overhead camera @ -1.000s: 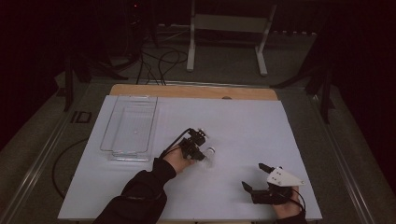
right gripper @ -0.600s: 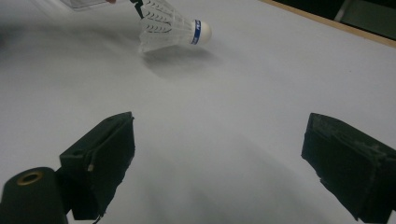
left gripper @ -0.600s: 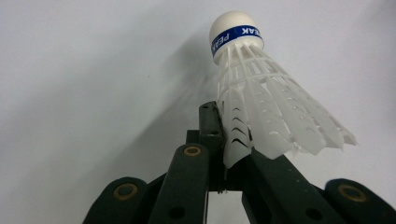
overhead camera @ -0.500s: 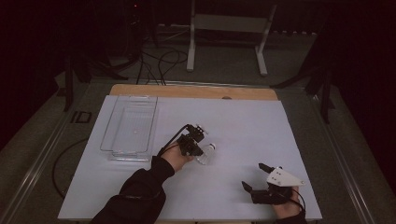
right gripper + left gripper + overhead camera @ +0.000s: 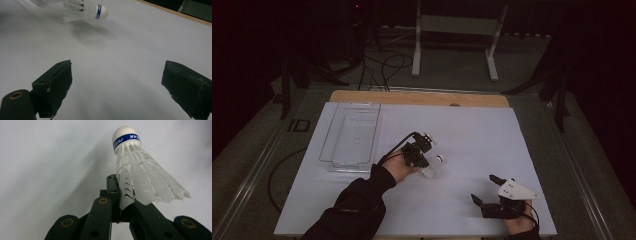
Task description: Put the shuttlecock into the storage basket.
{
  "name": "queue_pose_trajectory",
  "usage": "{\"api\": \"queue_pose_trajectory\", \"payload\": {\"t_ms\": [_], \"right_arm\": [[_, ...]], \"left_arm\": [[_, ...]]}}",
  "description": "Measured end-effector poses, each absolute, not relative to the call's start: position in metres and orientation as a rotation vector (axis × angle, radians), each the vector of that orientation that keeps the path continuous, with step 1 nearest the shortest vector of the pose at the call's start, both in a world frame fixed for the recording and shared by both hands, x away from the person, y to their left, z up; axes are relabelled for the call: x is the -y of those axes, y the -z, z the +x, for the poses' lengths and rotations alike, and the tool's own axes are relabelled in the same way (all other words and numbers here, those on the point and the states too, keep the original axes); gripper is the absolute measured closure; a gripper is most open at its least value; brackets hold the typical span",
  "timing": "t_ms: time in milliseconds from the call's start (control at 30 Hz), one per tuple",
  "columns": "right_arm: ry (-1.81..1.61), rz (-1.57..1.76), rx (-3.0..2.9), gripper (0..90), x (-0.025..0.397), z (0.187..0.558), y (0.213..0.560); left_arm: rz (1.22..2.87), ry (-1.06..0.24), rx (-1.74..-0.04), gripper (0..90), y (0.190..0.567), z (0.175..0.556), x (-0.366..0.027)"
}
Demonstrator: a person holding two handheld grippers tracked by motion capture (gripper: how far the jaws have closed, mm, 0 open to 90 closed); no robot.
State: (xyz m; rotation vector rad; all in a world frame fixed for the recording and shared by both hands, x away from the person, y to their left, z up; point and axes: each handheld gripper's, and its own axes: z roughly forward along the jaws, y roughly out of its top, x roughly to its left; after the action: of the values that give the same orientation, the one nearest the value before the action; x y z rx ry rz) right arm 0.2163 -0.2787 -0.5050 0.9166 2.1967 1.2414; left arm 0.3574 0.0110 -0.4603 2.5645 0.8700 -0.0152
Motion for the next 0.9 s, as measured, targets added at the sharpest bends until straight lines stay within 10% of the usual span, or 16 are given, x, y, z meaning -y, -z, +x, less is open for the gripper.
{"api": "queue_pose_trajectory", "payload": {"t_ms": [900], "right_arm": [[-1.249, 0.913, -2.213, 9.5, 0.278, 0.217, 0.506]], "left_arm": [[2.603, 0.016, -0.740, 90.0, 0.424, 0.346, -0.021]]}}
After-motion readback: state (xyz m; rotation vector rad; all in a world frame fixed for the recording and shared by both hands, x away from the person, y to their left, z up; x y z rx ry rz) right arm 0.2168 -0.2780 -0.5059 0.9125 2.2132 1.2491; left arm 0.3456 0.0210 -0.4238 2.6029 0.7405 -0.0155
